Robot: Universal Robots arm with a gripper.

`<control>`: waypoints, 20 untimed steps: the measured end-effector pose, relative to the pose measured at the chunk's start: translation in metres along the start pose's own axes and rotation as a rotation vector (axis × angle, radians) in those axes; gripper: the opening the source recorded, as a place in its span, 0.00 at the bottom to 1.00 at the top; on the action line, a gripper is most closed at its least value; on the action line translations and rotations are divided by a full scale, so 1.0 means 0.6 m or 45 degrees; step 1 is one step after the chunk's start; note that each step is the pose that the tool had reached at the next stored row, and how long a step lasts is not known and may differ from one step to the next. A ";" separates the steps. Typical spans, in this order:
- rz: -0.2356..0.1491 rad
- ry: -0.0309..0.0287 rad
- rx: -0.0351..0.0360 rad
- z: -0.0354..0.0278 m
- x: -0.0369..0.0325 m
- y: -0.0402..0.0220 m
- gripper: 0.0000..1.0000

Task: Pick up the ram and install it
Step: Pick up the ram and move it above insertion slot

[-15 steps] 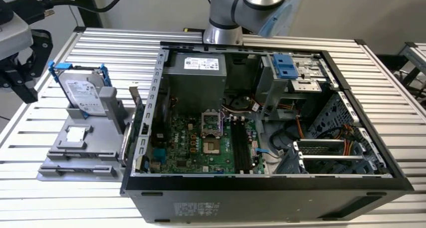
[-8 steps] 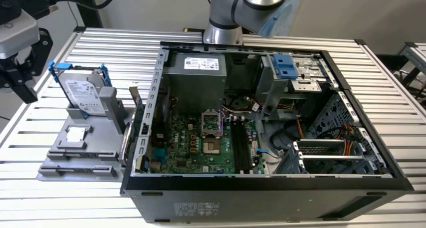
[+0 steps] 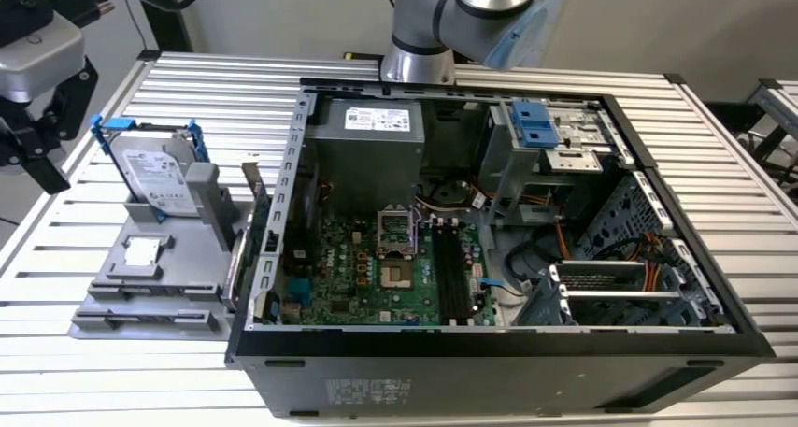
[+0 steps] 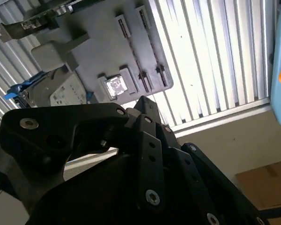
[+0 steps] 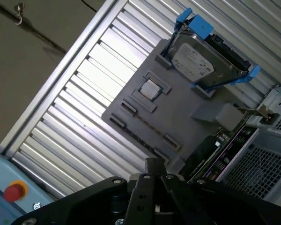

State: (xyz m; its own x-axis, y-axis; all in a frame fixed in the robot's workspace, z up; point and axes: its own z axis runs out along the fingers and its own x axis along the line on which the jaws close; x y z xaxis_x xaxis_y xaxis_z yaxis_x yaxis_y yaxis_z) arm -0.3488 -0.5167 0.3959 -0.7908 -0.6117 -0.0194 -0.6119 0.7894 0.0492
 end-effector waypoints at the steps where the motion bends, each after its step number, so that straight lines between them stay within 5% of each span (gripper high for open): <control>1: -0.015 0.0007 -0.0003 0.000 0.000 0.000 0.00; 20: -0.403 0.0198 -0.0078 0.000 0.000 0.000 0.00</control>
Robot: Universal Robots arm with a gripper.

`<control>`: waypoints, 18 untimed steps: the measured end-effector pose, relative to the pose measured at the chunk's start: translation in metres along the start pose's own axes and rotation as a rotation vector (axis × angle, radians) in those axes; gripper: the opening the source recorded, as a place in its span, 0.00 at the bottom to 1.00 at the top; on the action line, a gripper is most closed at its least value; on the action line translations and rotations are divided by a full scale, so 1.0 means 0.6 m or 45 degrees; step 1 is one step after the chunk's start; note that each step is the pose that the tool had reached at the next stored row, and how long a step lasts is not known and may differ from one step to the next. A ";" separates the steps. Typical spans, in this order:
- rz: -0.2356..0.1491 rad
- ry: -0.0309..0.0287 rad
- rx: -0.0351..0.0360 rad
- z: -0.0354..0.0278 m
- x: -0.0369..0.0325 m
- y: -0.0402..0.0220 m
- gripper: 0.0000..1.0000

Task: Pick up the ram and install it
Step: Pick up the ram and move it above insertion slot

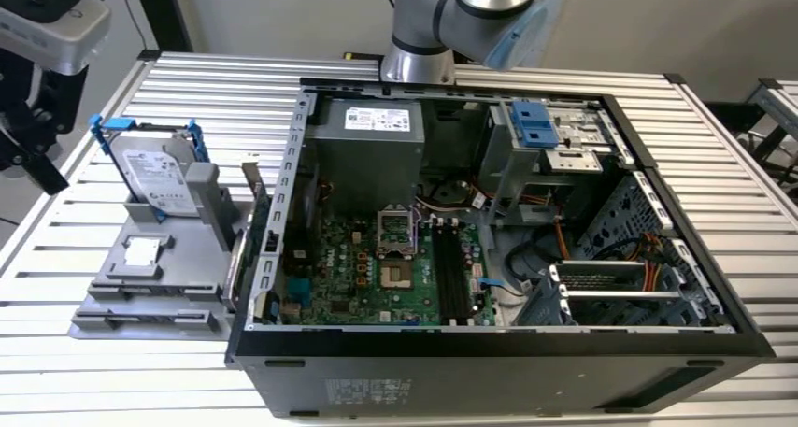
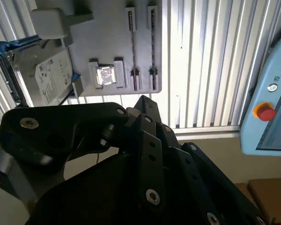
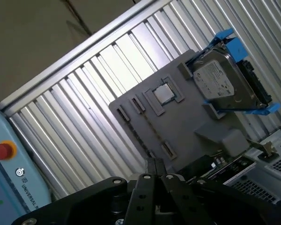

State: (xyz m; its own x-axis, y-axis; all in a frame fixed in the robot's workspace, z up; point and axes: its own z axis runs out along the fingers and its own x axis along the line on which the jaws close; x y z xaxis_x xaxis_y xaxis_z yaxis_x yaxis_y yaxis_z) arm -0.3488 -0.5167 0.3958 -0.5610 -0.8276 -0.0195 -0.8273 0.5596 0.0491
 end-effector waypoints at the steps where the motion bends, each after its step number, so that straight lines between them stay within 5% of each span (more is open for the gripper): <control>1: -0.023 0.0010 -0.0004 0.000 0.000 0.000 0.00; 9: -0.208 0.0084 -0.0005 0.000 0.000 0.000 0.00; 18: -0.416 0.0150 0.0116 0.000 0.000 0.000 0.00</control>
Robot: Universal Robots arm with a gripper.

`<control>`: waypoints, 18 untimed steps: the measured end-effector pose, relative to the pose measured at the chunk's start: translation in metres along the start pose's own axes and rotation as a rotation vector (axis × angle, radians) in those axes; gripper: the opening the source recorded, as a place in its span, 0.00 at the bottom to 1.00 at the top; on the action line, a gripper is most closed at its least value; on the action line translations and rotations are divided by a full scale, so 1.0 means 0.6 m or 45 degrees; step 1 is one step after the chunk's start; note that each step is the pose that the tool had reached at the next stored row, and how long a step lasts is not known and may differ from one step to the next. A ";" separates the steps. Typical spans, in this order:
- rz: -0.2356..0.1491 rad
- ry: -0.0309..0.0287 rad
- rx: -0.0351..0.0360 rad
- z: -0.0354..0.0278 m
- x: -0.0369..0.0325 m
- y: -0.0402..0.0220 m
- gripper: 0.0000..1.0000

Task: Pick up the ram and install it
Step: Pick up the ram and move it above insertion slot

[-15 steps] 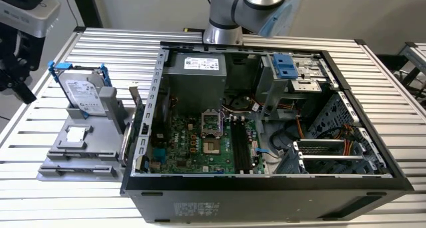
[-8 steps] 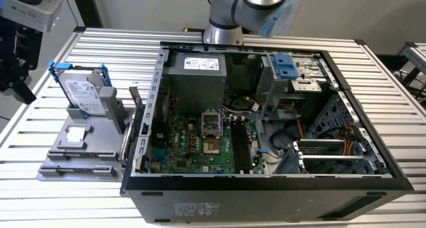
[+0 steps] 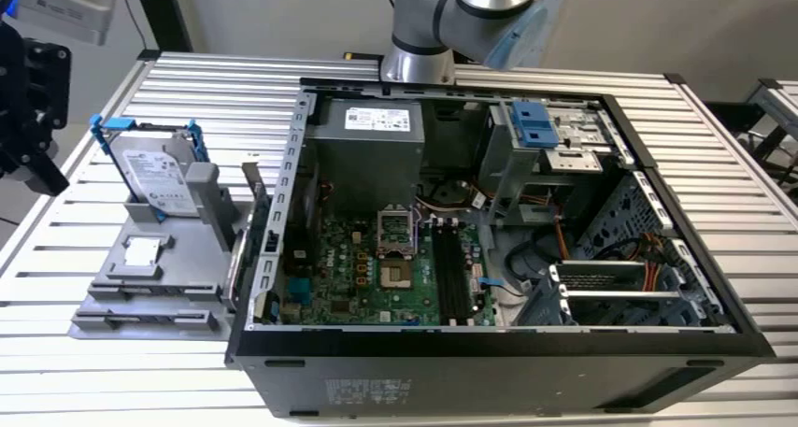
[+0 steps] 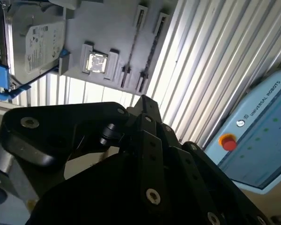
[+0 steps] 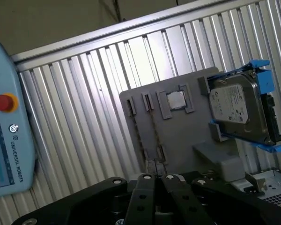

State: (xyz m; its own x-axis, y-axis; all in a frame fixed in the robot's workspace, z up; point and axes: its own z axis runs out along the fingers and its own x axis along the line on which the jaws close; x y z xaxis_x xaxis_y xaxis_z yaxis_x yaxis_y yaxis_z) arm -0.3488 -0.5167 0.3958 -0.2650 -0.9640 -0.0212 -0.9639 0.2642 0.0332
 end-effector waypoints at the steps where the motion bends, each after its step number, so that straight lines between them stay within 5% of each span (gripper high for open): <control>1: -0.024 0.0010 0.0021 0.000 0.000 0.000 0.00; 9: -0.205 0.0115 0.0203 0.000 0.000 0.000 0.00; 18: -0.413 0.0169 0.0174 0.000 0.000 0.000 0.00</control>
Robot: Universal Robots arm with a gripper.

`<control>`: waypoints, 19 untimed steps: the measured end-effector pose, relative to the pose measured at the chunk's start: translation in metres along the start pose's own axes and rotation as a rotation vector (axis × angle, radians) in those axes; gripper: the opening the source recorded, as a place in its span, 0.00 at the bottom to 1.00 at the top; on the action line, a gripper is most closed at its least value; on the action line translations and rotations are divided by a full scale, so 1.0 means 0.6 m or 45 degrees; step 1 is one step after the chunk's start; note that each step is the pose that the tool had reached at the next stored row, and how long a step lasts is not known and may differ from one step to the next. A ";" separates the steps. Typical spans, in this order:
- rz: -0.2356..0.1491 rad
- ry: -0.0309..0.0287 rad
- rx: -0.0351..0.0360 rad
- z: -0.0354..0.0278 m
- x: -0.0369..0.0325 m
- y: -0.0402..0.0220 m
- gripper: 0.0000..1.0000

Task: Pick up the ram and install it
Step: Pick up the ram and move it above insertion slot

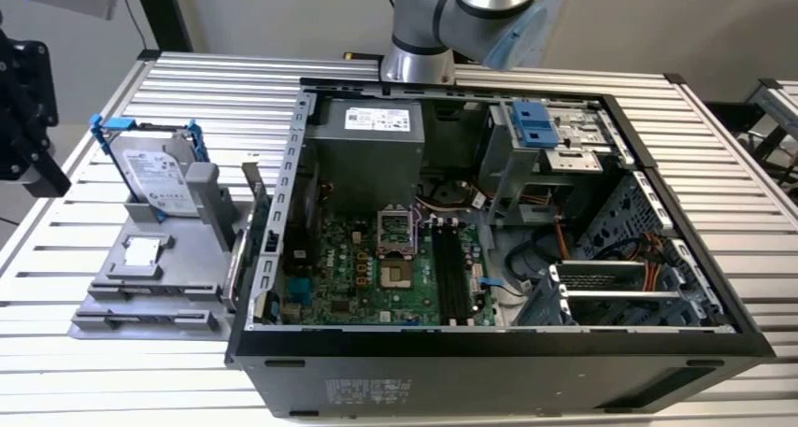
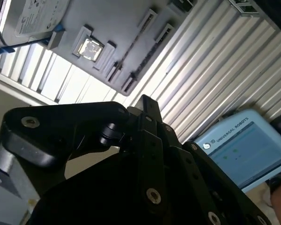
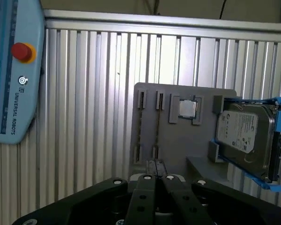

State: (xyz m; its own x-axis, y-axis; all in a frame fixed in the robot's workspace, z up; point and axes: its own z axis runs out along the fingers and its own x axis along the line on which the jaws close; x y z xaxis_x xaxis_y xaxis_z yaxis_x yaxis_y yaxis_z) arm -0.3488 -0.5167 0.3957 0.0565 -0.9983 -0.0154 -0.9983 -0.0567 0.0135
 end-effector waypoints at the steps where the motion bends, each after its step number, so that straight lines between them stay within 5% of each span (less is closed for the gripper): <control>1: -0.023 0.0002 -0.0003 0.000 0.000 0.000 0.00; 4: -0.064 0.0009 -0.0011 0.000 0.000 0.000 0.00; 14: -0.067 0.0007 -0.0033 0.000 0.000 0.000 0.00; 15: -0.067 0.0006 -0.0034 0.000 0.000 0.000 1.00; 19: -0.067 0.0005 -0.0032 0.000 0.000 0.000 1.00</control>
State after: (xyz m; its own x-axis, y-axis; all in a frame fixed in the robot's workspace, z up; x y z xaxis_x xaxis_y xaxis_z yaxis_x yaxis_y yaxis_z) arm -0.3490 -0.5167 0.3957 0.1091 -0.9939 -0.0158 -0.9939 -0.1094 0.0152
